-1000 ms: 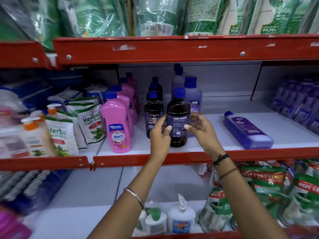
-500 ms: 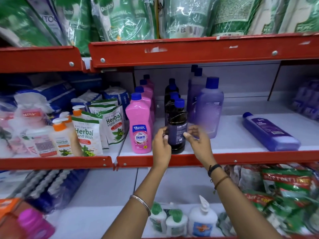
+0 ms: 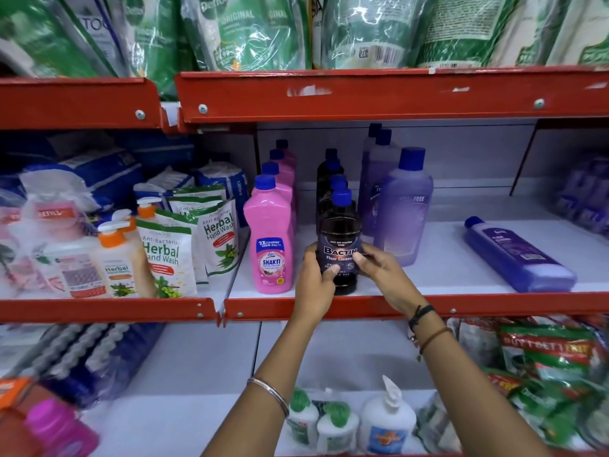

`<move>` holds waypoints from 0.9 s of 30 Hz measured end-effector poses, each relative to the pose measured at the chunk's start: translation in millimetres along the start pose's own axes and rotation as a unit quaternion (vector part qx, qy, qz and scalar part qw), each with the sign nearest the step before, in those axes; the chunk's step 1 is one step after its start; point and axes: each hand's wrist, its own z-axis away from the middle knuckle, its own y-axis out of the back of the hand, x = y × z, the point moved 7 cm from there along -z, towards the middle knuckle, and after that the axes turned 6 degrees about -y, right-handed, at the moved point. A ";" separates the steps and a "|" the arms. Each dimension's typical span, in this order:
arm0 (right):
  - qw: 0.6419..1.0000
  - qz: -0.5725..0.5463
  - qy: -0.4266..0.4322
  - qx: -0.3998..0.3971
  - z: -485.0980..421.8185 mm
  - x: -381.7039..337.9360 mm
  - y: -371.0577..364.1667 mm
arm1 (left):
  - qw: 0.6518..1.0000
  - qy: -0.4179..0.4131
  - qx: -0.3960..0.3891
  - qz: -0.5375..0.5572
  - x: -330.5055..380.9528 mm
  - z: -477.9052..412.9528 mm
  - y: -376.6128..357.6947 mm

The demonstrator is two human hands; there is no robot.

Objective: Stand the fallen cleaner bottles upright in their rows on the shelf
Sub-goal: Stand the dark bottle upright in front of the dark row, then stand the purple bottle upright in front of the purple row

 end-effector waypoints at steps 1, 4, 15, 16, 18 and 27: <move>1.000 0.000 0.000 0.003 -0.9 1.5 0.8 | 1.000 -0.002 0.012 -0.006 0.9 -0.9 1.0; 1.000 -0.003 -0.005 0.031 -2.3 4.2 1.8 | 0.999 -0.014 0.032 -0.003 2.8 -2.7 2.9; 0.979 0.004 0.050 0.197 45.2 -16.6 77.5 | 0.961 -0.240 0.107 -0.090 47.1 57.5 -48.4; 0.976 0.028 0.053 0.211 50.4 -19.2 95.0 | 0.962 -0.252 0.069 -0.081 54.9 57.2 -67.6; 0.963 0.114 0.043 0.242 55.7 -20.5 141.6 | 0.967 -0.248 -0.002 -0.061 69.1 49.2 -110.3; 0.892 0.247 -0.212 0.313 46.0 30.5 346.0 | 0.959 0.092 -0.267 -0.026 55.8 -20.3 -284.9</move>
